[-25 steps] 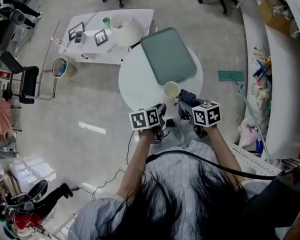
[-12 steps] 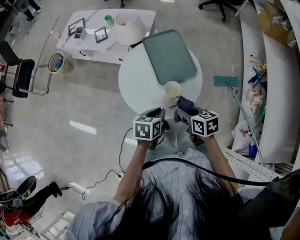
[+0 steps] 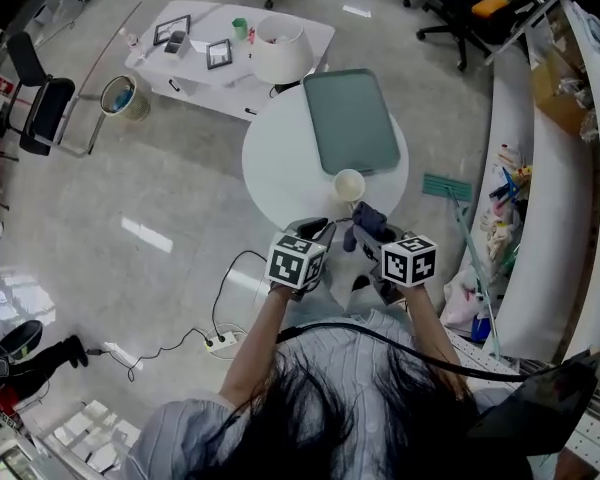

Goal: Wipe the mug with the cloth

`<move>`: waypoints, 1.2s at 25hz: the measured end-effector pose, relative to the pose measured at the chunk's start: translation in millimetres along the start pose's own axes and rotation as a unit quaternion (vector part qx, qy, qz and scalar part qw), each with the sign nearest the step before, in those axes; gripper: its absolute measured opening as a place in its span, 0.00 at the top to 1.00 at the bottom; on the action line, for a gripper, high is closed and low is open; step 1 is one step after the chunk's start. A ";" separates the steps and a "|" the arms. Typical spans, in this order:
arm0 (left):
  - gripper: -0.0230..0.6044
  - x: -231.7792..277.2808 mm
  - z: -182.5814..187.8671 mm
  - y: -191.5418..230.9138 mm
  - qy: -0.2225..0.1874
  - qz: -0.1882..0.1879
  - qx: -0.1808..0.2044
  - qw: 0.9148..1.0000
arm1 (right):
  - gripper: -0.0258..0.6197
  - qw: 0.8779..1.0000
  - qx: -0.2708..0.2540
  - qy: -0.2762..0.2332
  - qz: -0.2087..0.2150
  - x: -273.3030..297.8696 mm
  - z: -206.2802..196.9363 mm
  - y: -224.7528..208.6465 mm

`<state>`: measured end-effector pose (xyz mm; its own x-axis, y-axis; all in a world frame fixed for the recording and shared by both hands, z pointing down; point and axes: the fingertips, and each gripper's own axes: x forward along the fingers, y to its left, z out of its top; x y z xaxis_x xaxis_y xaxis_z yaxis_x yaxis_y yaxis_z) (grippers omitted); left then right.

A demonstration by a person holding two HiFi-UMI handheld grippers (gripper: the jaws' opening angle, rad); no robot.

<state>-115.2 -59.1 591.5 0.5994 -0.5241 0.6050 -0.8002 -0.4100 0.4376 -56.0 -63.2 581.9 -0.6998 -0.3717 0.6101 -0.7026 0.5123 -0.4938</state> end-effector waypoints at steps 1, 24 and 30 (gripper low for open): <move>0.86 0.4 1.9 -2.1 -0.003 0.001 0.004 1.000 | 0.84 1.000 -0.003 0.001 0.002 -1.2 0.5 -0.5; 0.86 -8.9 -32.0 -104.9 -0.054 0.086 -0.017 0.995 | 0.84 0.995 -0.056 0.004 0.083 -83.4 -46.5 -14.1; 0.86 -21.8 -57.5 -120.5 -0.068 0.116 -0.040 0.990 | 0.84 0.992 -0.067 0.000 0.108 -99.0 -65.0 -8.4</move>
<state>-32.9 44.7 563.8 0.3921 -0.6946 0.6031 -0.9122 -0.2087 0.3527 27.6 19.7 565.9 -0.8318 -0.2419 0.4996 -0.5132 0.6780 -0.5262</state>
